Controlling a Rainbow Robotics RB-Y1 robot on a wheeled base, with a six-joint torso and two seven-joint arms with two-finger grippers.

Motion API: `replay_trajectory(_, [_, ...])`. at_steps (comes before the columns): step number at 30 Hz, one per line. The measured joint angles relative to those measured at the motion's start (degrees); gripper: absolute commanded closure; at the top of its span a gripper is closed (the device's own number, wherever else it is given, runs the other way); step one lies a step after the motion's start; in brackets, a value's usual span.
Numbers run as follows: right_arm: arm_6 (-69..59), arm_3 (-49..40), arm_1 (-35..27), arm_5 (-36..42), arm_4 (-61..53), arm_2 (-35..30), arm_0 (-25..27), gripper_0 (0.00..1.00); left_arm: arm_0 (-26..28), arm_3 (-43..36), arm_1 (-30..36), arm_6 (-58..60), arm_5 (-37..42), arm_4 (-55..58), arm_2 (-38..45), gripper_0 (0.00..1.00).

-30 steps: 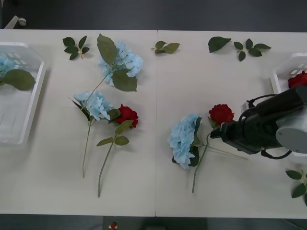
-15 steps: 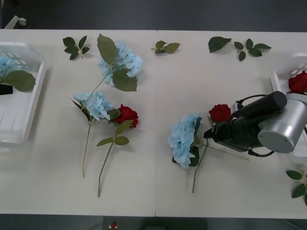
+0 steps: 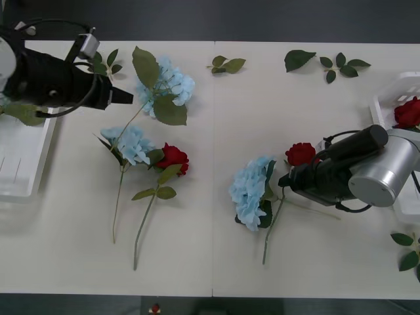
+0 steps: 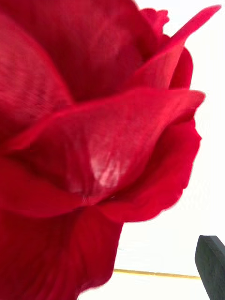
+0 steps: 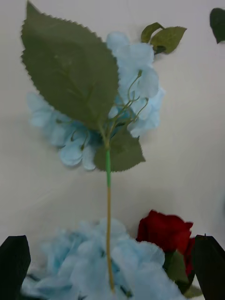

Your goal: Put the red flowers into the right box and the blue flowers into the left box

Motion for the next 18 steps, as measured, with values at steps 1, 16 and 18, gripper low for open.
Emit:
replay_trajectory(1, [0.0,0.4,0.0,-0.7,0.0,0.9,-0.4,0.04,0.0,0.0,-1.8,1.5,-0.7,-2.0,0.0,0.00])
replay_trajectory(16, [0.0,1.2,0.1,-0.9,-0.3,2.1,-1.5,0.72,-0.1,4.8,-12.3,9.5,-9.1,-22.6,-5.1,0.00])
replay_trajectory(18, [0.0,1.2,0.1,-0.9,-0.3,2.1,-1.5,0.73,-0.7,7.5,-13.2,9.5,-12.1,-23.8,-5.6,0.00])
